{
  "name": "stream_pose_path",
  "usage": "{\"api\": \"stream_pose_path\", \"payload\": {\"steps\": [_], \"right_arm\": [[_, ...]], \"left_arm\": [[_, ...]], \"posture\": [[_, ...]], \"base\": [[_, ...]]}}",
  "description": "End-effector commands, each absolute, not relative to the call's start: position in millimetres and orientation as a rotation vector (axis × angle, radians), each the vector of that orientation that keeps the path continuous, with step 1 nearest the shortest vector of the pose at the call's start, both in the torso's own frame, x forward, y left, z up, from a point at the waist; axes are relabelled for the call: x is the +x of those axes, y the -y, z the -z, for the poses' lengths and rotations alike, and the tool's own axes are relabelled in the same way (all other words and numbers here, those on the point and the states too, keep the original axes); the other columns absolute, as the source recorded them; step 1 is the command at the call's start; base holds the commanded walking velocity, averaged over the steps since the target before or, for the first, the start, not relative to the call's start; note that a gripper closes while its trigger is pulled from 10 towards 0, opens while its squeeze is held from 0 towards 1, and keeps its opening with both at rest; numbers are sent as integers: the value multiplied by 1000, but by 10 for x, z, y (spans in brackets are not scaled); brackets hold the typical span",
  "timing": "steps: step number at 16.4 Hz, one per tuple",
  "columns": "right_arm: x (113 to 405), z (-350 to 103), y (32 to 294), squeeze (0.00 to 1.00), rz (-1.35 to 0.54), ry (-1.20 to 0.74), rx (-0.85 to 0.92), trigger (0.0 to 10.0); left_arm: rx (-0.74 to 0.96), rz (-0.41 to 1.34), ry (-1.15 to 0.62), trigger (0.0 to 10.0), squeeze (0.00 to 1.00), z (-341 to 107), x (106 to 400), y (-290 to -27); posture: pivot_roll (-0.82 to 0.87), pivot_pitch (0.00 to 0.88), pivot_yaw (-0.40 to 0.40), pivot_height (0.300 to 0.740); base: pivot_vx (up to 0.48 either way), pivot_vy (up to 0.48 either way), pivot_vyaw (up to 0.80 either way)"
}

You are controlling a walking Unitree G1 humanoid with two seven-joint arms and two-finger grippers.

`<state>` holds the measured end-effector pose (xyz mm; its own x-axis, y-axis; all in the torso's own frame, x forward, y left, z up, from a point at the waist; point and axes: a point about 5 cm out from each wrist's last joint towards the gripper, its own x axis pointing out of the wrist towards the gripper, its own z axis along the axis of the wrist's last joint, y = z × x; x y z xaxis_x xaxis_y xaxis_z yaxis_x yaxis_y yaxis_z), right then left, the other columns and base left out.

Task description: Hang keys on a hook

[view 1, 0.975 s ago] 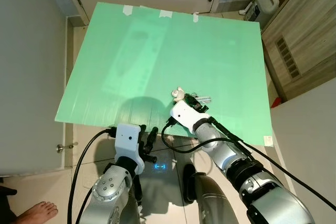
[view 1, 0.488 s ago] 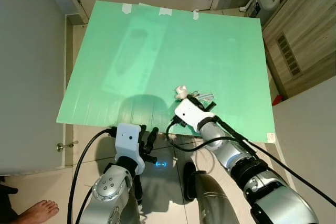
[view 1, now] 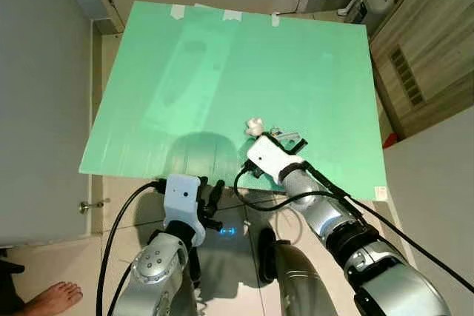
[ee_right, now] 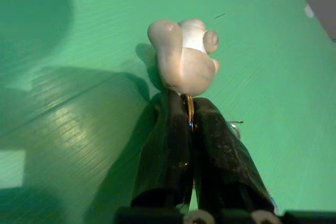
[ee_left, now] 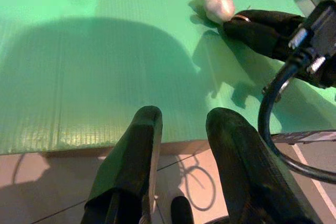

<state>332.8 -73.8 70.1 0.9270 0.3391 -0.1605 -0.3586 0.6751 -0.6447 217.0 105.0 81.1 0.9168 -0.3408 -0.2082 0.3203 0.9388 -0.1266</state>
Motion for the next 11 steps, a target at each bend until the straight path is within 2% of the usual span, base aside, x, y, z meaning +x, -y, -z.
{"api": "stream_pose_path", "payload": {"steps": [1,2,3,6,8,9,11], "right_arm": [[3278,-628,772,0,-397,-60,-708,9333],[3279,-636,772,0,-403,-63,-694,10000],[3282,-645,770,0,-409,-69,-671,10000],[3316,-764,767,0,-411,-163,-193,10000],[3359,-855,815,0,-381,-190,23,10000],[3385,-890,857,0,-355,-202,94,10000],[3393,-908,862,0,-365,-215,50,10000]], "left_arm": [[-94,347,-246,10000,0,-796,2131,-1028],[-93,347,-245,10000,0,-797,2139,-1026],[-93,348,-245,10000,0,-796,2147,-1023],[-94,351,-238,10000,0,-800,2199,-1009],[-93,350,-233,10000,0,-804,2220,-1014],[-94,351,-231,10000,0,-804,2228,-1014],[-96,352,-228,10000,0,-809,2235,-998]], "posture": [[104,394,-34,740],[101,387,-36,740],[99,381,-37,740],[97,364,-43,740],[93,356,-45,740],[92,354,-46,740],[89,354,-46,740]], "base": [[0,0,0],[0,0,0],[0,0,0],[0,0,0],[0,0,0],[0,0,0],[0,0,0]]}}
